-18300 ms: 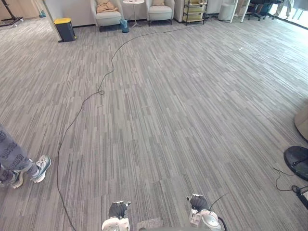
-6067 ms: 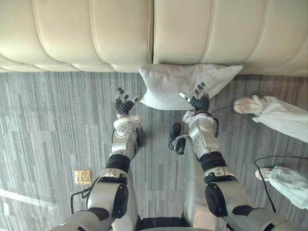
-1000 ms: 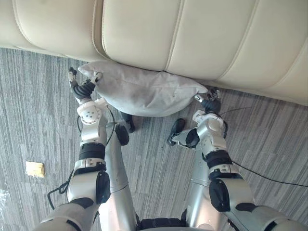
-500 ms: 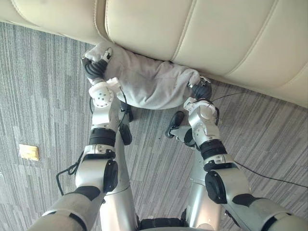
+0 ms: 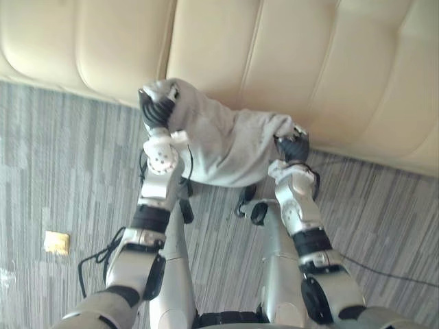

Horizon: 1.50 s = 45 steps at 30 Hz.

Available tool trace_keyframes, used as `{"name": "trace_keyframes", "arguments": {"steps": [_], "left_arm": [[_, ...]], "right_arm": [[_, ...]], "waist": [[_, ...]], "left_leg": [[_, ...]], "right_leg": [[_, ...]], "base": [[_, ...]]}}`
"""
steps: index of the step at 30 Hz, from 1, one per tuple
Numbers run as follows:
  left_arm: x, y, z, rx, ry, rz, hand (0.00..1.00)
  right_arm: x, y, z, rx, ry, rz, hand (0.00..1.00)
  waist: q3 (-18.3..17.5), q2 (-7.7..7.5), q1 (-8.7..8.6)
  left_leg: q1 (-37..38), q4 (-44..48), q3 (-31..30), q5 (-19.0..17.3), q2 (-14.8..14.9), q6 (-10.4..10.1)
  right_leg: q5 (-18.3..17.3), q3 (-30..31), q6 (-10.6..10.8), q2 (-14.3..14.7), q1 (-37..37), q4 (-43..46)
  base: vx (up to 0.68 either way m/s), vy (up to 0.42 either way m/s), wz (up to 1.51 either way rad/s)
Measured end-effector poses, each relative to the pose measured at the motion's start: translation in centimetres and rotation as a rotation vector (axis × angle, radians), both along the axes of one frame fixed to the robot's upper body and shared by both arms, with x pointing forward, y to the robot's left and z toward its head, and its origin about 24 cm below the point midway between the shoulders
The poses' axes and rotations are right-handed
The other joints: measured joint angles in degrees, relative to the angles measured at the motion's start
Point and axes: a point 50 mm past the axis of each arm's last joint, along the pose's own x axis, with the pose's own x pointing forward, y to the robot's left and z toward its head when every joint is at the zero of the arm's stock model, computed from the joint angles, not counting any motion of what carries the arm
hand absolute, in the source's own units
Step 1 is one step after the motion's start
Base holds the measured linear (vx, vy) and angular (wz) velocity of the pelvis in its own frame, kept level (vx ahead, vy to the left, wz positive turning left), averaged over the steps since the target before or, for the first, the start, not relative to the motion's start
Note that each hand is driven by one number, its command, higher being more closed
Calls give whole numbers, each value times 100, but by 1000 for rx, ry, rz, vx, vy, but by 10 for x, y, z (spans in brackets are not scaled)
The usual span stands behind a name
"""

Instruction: Pick up cushions and gather them together orderly.

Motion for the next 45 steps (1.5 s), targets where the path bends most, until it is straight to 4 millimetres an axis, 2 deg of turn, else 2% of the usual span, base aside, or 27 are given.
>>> {"name": "trace_keyframes", "arguments": {"steps": [1,3,7,13,16,17,19,23,25,26,27,28,29,30,31,32,34,35,36,37,38,39,40,41,42,43,45], "left_arm": [[-6,-2,-8,-6,11,-10,100],[-18,-2,-26,-26,41,-20,100],[-47,6,-66,-54,137,-33,100],[-79,9,-110,-67,283,-81,100],[-84,4,-118,-71,311,-116,100],[-86,2,-122,-79,330,-125,100],[-88,3,-127,-78,353,-126,100],[-92,0,-132,-78,372,-141,100],[-96,-6,-135,-81,389,-165,100],[-96,-7,-136,-80,390,-167,100],[-97,-12,-138,-73,406,-190,100],[-98,-15,-143,-66,428,-204,100],[-99,-15,-145,-63,441,-204,100],[-101,-13,-150,-54,465,-202,100],[-105,-10,-155,-46,490,-203,100],[-107,-8,-158,-44,500,-200,100],[-110,-1,-161,-25,514,-191,100],[-110,0,-161,-21,514,-189,100],[-110,2,-161,-20,515,-188,100],[-110,2,-160,-19,514,-190,100],[-110,2,-160,-19,513,-193,100],[-109,2,-158,-15,501,-197,100],[-108,-3,-157,-34,504,-205,100],[-108,-4,-157,-37,502,-211,100],[-108,-6,-156,-38,497,-222,100],[-107,-6,-156,-38,496,-227,100],[-107,-9,-157,-40,495,-250,100]], "right_arm": [[-7,-2,-5,-11,6,-7,100],[-19,-4,-13,-36,15,-13,100],[-48,-4,-33,-150,56,7,100],[-72,-9,-62,-291,163,28,100],[-76,-15,-68,-341,190,23,100],[-78,-17,-71,-359,204,17,100],[-80,-19,-75,-366,222,16,100],[-81,-27,-77,-368,238,-9,100],[-81,-33,-82,-372,265,-28,100],[-81,-33,-83,-371,269,-29,100],[-84,-38,-87,-364,293,-49,100],[-87,-42,-92,-365,319,-60,100],[-87,-42,-95,-366,330,-58,100],[-88,-41,-99,-361,353,-54,100],[-89,-39,-105,-358,378,-47,100],[-89,-39,-107,-358,390,-44,100],[-90,-30,-112,-353,408,-11,100],[-90,-29,-113,-356,411,-5,100],[-90,-29,-115,-358,421,1,100],[-89,-29,-116,-362,426,2,100],[-89,-30,-115,-362,426,3,100],[-89,-29,-115,-360,424,3,100],[-86,-33,-114,-371,424,1,100],[-86,-34,-114,-375,423,0,100],[-87,-36,-114,-382,427,-1,100],[-87,-36,-115,-384,430,-2,100],[-91,-42,-117,-384,444,-21,100]], "waist": [[-181,8,1],[-188,-1,13],[-688,-7,38],[-1330,59,-9],[-1364,89,-57],[-1364,89,-59],[-1364,89,-56],[-1469,160,47],[-1567,326,41],[-1568,328,37],[-1574,310,24],[-1577,323,15],[-1576,322,15],[-1567,288,11],[-1562,263,-26],[-1568,256,-13],[-1581,276,-20],[-1583,277,-25],[-1588,278,-36],[-1597,288,-79],[-1623,281,-90],[-1703,134,-108],[-1740,277,-130],[-1771,352,-135],[-1794,426,-141],[-1792,439,-145],[-1786,426,-163]], "left_leg": [[131,-100,23,1,-13,-2],[849,-364,112,-9,-58,-17],[1843,-926,234,-37,-146,-62],[2965,-1789,232,62,-279,-199],[2924,-1447,90,-123,-224,-197],[2774,-1035,2,-223,-207,-149],[2687,-664,-59,-230,-199,-137],[2793,-1067,-288,-234,-417,-148],[2978,-1358,-432,-380,-389,-188],[2985,-1360,-427,-404,-400,-186],[2982,-1245,-424,-558,-525,-110],[3029,-1072,-412,-759,-606,-12],[3094,-1025,-360,-863,-629,53],[3250,-917,-305,-1056,-741,153],[3503,-913,-210,-1225,-814,270],[3627,-929,-164,-1280,-821,282],[4012,-1204,-51,-1306,-835,291],[4084,-1289,-46,-1306,-847,291],[4254,-1513,-44,-1270,-882,282],[4391,-1663,-17,-1213,-894,246],[4424,-1712,-8,-1215,-910,242],[4464,-1717,-30,-1261,-1082,177],[4501,-1688,-56,-1348,-1016,106],[4485,-1647,-55,-1343,-956,97],[4482,-1447,-15,-1423,-841,-28],[4473,-1294,-9,-1467,-781,-97],[4246,-201,174,-1494,-588,-166]], "right_leg": [[12,-22,20,14,146,-120],[56,-76,94,21,863,-442],[106,-203,176,62,1838,-1073],[271,-300,312,298,3035,-2136],[367,-457,327,360,3330,-2321],[391,-544,366,365,3503,-2424],[460,-660,417,349,3800,-2675],[757,-787,497,265,4159,-3326],[812,-777,570,277,4178,-3318],[817,-772,579,267,4184,-3318],[829,-776,599,102,4182,-3142],[814,-697,584,-106,4001,-2531],[793,-575,542,-251,3809,-2009],[903,-367,80,-589,3370,-847],[1102,-119,-542,-815,2920,145],[1010,63,-541,-797,2738,456],[550,209,-134,-452,2307,625],[480,162,-84,-344,2259,476],[369,10,-74,-75,2190,-27],[386,-45,-7,262,2215,-825],[484,-66,25,428,2246,-1306],[1179,-149,-262,563,2404,-2318],[1297,-230,-455,667,2511,-2558],[1353,-237,-460,762,2628,-2771],[1357,-268,-453,891,2859,-3070],[1355,-281,-455,937,2971,-3152],[1354,-278,-457,1021,3431,-3473]], "base": [[147,-27,0],[173,-22,-4],[170,-18,-5],[170,-10,-3],[145,20,25],[106,34,34],[93,44,34],[55,73,18],[57,121,3],[108,231,9],[72,200,11],[106,322,5],[93,281,-10],[138,310,-20],[144,229,-26],[179,184,-32],[203,126,-24],[221,61,-11],[246,18,-3],[262,-1,0],[360,-53,14],[331,-76,10],[342,-74,7],[342,-62,-7],[324,-42,-6],[363,-58,-4],[269,-40,2]]}}
